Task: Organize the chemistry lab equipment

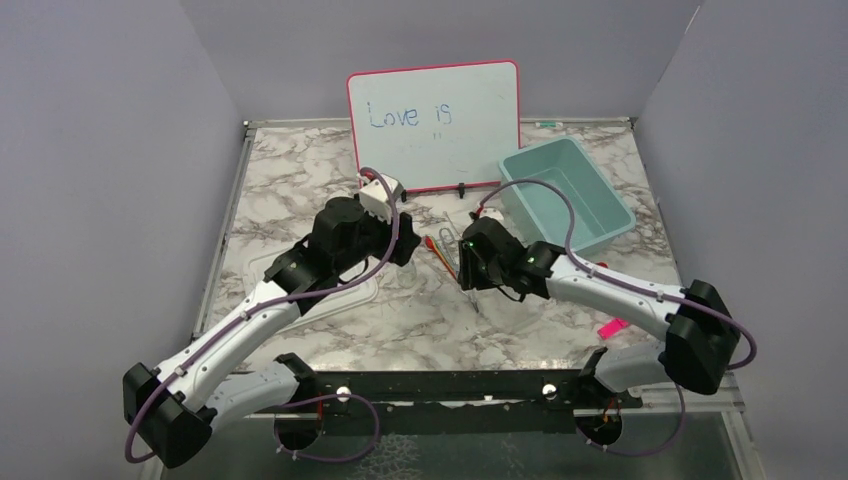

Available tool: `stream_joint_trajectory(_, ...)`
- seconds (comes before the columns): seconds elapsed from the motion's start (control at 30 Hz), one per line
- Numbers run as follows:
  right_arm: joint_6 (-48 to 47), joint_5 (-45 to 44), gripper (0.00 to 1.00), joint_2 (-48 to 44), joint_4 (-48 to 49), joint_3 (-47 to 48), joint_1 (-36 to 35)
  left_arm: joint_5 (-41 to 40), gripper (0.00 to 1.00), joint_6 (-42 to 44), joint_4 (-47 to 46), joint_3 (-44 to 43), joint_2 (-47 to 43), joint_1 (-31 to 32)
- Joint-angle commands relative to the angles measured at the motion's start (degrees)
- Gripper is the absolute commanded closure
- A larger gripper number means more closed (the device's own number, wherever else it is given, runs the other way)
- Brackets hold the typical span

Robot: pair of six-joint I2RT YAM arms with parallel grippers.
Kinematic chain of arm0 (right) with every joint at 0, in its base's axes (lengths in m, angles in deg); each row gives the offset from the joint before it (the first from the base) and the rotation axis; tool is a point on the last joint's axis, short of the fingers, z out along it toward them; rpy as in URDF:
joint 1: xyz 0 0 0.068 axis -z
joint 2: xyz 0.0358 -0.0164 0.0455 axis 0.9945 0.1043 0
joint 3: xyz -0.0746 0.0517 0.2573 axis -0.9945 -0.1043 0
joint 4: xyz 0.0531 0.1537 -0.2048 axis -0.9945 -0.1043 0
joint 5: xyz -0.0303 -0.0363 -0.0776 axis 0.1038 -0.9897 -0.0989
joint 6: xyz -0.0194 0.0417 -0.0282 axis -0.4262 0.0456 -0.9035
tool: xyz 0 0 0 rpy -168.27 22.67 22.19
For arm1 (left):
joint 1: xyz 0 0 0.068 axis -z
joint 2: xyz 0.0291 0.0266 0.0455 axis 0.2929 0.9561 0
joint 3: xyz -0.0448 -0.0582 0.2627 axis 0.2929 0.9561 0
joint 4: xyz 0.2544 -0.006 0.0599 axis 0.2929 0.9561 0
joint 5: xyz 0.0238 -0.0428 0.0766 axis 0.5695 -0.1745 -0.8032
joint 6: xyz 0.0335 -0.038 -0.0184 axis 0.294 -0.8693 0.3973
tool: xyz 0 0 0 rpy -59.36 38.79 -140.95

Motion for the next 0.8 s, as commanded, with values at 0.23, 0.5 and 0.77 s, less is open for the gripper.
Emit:
stream_joint_trajectory(0.23,-6.88,8.87,0.38,11.38,7.09,9.71,-4.06,-34.71,0.24,-7.83,5.23,0.93,-6.66,0.13)
stream_joint_trajectory(0.5,-3.99,-1.65,0.2,23.69,-1.14,23.39,-9.39,-53.66,0.15,-13.62,8.09,3.25,-14.3,0.08)
stream_joint_trajectory(0.77,-1.02,-7.2,0.16,31.81,-3.45,29.93,-9.42,-58.53,0.1,-15.42,8.45,4.74,-19.2,0.15)
